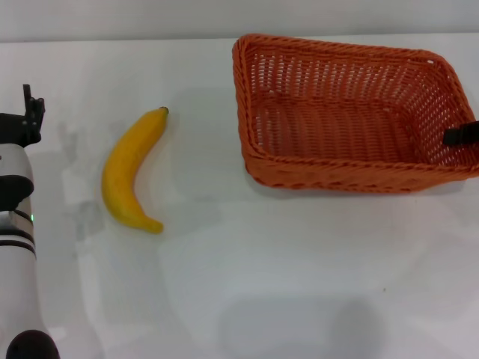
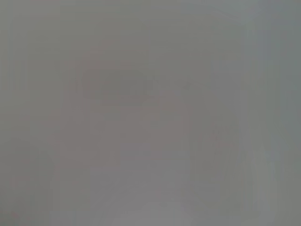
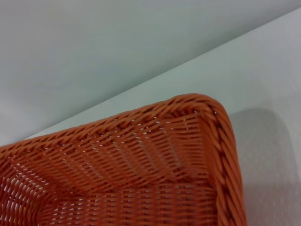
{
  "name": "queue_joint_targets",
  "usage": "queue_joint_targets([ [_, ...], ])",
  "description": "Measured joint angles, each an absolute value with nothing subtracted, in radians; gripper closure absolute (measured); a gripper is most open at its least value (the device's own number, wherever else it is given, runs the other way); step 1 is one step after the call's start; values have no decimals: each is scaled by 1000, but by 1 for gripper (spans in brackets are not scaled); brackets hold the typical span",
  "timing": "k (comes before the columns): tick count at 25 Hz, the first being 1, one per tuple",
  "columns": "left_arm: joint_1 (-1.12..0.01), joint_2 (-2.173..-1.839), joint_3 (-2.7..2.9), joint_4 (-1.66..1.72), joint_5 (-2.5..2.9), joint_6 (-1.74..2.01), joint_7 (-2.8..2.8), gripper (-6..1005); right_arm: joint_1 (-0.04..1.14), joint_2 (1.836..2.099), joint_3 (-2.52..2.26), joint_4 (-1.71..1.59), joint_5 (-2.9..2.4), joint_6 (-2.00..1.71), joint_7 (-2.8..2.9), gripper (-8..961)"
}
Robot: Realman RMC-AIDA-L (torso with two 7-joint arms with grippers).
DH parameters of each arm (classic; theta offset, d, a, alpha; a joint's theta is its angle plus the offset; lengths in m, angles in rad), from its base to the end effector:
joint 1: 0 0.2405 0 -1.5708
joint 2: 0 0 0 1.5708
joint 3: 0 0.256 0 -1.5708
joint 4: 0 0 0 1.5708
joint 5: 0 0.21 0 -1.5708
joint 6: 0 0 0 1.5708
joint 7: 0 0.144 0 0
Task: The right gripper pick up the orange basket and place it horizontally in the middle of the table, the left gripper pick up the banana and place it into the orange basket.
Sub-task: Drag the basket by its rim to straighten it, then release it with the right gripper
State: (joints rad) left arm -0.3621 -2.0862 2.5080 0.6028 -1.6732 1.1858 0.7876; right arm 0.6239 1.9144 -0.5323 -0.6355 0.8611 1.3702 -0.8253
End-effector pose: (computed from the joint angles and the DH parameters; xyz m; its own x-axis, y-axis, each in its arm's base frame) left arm -0.3094 0.3193 -0.0254 0.8643 0.0810 0.4964 0.4591 0.2760 -0.8444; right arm 0.3113 0.3800 0.0749 0.1812 -0.8405 -0.5106 -0.9826 -0.1764 -0.0583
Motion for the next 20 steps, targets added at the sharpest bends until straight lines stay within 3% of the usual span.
queue_joint_targets([
  [9,-359,-2086,2506,600,-1673,1186,786,113,617,1937,-538,-700,872,1384,-820,766],
  [20,-365,-2086,2506,589,-1676,1186,784,114,617,1938,-534,-710,873,1387,-808,762],
])
